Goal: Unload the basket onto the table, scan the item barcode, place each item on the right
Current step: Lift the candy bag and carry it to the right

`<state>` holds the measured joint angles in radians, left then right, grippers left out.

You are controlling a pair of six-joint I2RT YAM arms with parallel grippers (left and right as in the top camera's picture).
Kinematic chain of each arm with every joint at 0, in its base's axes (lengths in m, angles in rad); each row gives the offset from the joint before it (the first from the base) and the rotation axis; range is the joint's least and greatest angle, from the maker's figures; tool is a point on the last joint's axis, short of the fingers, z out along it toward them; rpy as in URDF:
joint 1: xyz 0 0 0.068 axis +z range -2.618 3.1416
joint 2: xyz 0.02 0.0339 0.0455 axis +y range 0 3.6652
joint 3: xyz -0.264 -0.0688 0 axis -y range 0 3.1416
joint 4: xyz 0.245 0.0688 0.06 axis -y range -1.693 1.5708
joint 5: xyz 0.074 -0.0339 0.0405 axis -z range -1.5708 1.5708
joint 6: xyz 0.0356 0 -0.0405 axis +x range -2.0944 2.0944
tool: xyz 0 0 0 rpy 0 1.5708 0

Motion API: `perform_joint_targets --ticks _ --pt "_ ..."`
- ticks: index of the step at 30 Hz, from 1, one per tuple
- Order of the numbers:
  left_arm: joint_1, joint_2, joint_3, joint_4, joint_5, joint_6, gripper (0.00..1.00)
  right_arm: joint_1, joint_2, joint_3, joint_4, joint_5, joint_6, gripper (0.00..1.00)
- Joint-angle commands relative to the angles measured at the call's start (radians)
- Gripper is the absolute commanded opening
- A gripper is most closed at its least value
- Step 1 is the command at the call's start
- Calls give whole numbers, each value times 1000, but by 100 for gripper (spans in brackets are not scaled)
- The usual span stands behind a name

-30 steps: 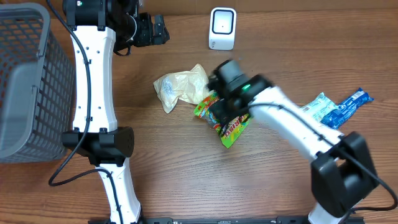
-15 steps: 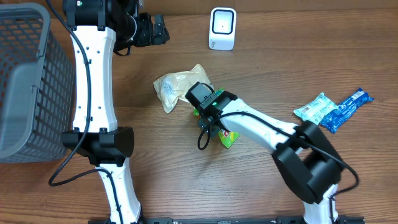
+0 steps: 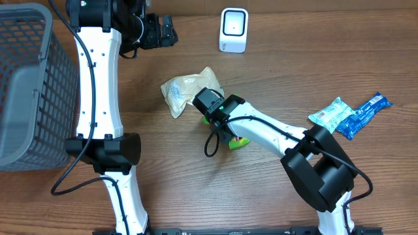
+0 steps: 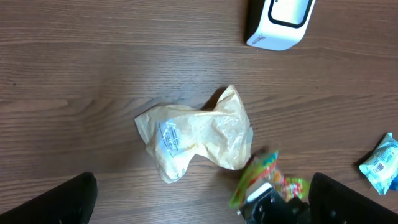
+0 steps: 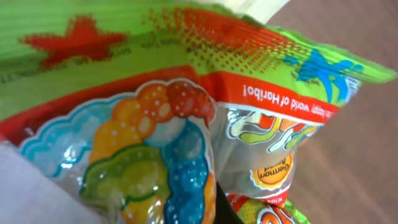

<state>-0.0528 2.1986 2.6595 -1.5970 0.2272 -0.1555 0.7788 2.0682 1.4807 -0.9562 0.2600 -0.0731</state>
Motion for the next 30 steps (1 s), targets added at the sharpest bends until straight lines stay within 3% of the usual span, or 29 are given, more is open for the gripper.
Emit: perform_joint_targets --ticks 1,6,11,17,21,30 --pt "-13 -28 0 1 -2 -6 100 12 5 83 -106 -283 -19 4" --pt "-13 -28 0 1 -2 -6 100 -89 -124 205 -261 -743 -224 4" --pt "-13 -28 0 1 -2 -6 100 -374 -263 227 -418 -1224 -509 4" --pt "-13 -28 0 1 -2 -6 100 -638 -267 226 -740 -1444 -934 4" --pt "-13 -28 0 1 -2 -6 100 -703 -269 222 -738 -1449 -923 4" --pt "-13 -28 0 1 -2 -6 100 -703 -291 230 -738 -1505 -924 3"
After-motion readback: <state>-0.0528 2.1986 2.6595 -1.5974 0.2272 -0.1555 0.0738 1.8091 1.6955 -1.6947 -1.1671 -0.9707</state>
